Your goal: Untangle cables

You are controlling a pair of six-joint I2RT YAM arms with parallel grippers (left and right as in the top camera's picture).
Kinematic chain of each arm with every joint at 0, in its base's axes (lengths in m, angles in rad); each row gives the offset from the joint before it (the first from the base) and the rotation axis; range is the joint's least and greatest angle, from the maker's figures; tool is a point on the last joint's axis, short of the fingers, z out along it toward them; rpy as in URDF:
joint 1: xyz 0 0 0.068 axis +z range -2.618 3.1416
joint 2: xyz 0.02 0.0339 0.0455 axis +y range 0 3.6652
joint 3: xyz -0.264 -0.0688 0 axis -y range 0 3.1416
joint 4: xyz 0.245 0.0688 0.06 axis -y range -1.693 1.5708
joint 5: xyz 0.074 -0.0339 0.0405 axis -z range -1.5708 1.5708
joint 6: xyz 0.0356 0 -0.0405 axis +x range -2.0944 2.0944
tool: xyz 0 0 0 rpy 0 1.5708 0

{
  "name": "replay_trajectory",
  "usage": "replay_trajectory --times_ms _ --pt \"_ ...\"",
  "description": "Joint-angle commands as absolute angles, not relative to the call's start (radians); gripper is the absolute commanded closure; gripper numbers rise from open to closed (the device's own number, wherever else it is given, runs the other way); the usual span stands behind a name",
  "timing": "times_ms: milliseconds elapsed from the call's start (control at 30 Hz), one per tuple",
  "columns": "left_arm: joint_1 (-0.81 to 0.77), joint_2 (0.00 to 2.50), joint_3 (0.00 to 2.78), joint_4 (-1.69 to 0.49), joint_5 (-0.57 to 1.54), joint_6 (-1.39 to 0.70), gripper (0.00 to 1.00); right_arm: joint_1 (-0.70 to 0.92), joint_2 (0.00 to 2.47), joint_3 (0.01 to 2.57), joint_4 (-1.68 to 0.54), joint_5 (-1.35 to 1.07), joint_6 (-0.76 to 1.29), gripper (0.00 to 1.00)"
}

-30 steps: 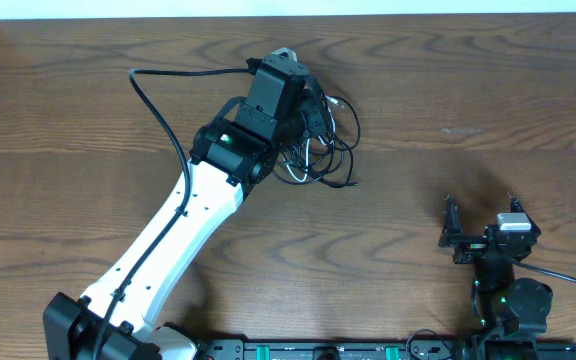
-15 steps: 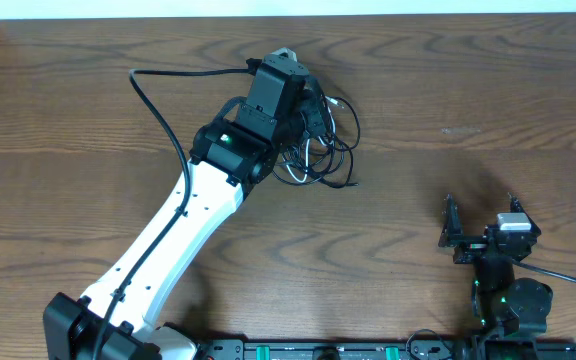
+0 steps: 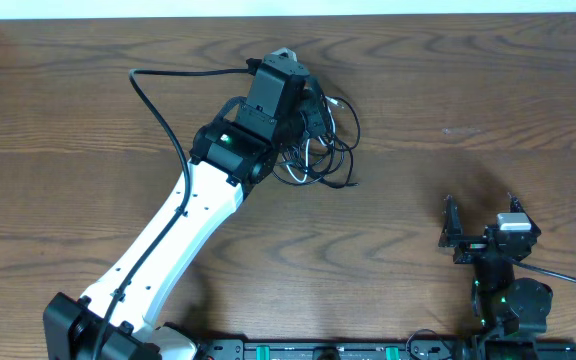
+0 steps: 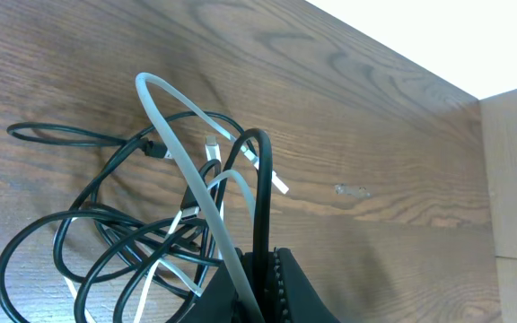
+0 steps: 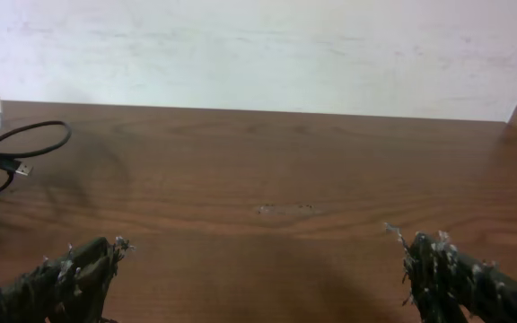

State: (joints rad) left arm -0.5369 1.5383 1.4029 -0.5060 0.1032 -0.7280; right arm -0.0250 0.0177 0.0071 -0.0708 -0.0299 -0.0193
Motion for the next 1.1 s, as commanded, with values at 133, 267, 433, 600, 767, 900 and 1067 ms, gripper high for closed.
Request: replay_trajectory --times_ms 133,267,433,600,767,900,1067 --pt "-0.533 1.521 1.409 -0.507 0.104 -0.711 0.92 -0.019 0.016 0.006 -0.076 -0.029 -0.031 0.01" --pt "-0.533 1.522 1.409 -0.508 0.105 -0.711 0.92 -0.019 0.016 0.006 -0.076 -0.029 -0.031 0.01" --pt "-0.533 1.520 1.419 -0.484 0.106 -0.711 0.92 -0.019 0.016 0.006 -0.076 -0.029 -0.031 0.01" --pt "-0.527 1.519 1.450 -0.457 0.105 -0.711 0.92 -0.019 0.016 0.006 -0.076 -0.029 -0.031 0.01" --pt "-0.504 1.512 1.450 -0.420 0.108 -0.719 0.92 -0.019 0.016 0.006 -0.076 -0.029 -0.031 0.01" --pt "-0.471 1.461 1.450 -0.360 0.178 -0.719 0.92 -0.019 0.016 0.006 -0.076 -0.029 -0.031 0.01" --pt "-0.464 1.423 1.449 -0.430 0.172 -0.707 0.92 -0.019 0.016 0.006 -0.076 -0.029 -0.031 0.01"
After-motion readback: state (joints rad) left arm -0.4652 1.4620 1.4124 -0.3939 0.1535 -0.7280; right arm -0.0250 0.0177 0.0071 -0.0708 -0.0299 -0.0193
